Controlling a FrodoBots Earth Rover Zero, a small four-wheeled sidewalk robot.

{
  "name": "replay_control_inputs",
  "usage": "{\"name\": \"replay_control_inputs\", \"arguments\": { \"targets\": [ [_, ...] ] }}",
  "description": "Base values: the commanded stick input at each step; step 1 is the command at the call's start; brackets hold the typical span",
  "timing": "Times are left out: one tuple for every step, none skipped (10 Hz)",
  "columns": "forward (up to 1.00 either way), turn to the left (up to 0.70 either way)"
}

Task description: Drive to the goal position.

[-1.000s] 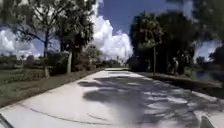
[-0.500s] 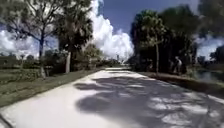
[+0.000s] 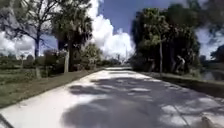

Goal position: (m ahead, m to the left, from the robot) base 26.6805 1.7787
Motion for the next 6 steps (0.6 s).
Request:
{"name": "replay_control_inputs", "arguments": {
  "targets": [
    [0.7,0.0],
    [0.7,0.0],
    [0.7,0.0],
    [0.7,0.0],
    [0.7,0.0],
    [0.7,0.0]
  ]
}}
